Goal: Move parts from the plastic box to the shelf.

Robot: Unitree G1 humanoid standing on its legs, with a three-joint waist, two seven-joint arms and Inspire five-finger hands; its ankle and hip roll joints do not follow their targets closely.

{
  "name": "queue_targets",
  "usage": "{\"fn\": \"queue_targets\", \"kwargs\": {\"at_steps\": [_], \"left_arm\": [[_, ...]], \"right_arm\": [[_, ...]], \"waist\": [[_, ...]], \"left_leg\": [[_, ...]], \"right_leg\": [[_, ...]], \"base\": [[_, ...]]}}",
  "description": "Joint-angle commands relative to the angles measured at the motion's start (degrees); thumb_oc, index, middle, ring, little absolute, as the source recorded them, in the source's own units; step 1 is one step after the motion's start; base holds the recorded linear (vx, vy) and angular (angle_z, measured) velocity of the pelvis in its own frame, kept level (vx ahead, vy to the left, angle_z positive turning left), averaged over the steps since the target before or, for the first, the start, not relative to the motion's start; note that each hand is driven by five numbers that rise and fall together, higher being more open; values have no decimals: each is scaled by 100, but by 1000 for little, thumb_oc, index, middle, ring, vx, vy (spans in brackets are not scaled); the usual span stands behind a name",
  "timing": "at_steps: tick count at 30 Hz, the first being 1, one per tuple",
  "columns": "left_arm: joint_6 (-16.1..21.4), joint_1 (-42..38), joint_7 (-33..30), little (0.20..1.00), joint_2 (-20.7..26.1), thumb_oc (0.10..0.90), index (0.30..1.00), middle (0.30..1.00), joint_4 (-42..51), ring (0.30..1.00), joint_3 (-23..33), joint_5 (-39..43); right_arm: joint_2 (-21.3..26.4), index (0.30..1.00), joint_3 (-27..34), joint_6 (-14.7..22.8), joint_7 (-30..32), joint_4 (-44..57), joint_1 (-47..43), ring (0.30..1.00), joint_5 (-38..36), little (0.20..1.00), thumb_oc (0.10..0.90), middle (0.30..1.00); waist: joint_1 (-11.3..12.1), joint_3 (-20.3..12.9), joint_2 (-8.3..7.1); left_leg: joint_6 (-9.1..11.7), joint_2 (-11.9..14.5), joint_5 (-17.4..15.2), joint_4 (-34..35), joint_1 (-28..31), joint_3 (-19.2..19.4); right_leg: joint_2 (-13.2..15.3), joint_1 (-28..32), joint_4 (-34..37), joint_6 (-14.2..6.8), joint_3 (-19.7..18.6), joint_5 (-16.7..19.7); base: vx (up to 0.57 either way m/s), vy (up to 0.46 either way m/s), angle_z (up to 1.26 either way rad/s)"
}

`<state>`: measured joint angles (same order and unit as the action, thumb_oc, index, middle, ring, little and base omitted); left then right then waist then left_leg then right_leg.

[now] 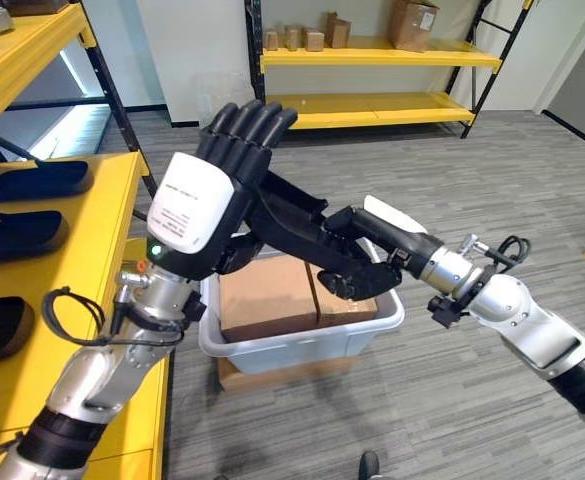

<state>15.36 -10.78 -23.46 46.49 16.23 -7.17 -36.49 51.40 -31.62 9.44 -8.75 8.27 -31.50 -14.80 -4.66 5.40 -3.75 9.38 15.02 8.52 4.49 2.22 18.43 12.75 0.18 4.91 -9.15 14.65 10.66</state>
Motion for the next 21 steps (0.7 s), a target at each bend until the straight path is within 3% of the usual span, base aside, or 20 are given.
{"fn": "queue_targets", "kwargs": {"at_steps": [1, 5, 6, 10, 11, 21], "left_arm": [[176, -1135, -267, 1000, 269, 900, 1000, 1000, 194, 1000, -256, 84], [213, -1205, -203, 1000, 329, 900, 1000, 1000, 240, 1000, -404, 51], [238, -1225, -167, 940, 382, 857, 940, 940, 263, 940, -471, 19], [304, -1251, -79, 377, 482, 455, 377, 377, 321, 377, -617, -22], [308, -1271, -72, 300, 502, 400, 300, 300, 321, 300, -640, -34], [386, -1457, 56, 300, 597, 400, 300, 300, 309, 300, -987, -32]], "right_arm": [[-250, 300, 579, 501, 366, 616, -562, 300, -242, 300, 400, 300], [-264, 300, 556, 517, 378, 610, -587, 300, -207, 300, 400, 300], [-266, 300, 535, 522, 389, 608, -609, 300, -180, 300, 400, 300], [-279, 300, 545, 534, 403, 602, -600, 300, -131, 300, 400, 300], [-279, 300, 549, 541, 406, 600, -597, 300, -128, 300, 400, 300], [-305, 300, 529, 565, 447, 611, -581, 300, -69, 300, 400, 300]], "waist": [[51, -373, -26], [35, -372, -22], [27, -374, -17], [21, -377, -8], [18, -378, -6], [-3, -381, 0]], "left_leg": [[212, 336, -255, 51, 246, -92], [207, 322, -259, 51, 252, -91], [209, 321, -261, 51, 256, -84], [203, 314, -263, 51, 263, -82], [203, 312, -261, 51, 262, -82], [194, 303, -258, 51, 268, -85]], "right_leg": [[431, 315, -201, -519, 276, -317], [432, 322, -190, -520, 263, -310], [437, 323, -191, -522, 264, -307], [439, 337, -184, -525, 264, -307], [439, 341, -180, -525, 265, -310], [436, 352, -180, -528, 248, -317]], "base": [[0, 0, 0], [0, 0, 0], [0, 0, 0], [0, 0, 0], [0, 0, 0], [0, 0, 0]]}}
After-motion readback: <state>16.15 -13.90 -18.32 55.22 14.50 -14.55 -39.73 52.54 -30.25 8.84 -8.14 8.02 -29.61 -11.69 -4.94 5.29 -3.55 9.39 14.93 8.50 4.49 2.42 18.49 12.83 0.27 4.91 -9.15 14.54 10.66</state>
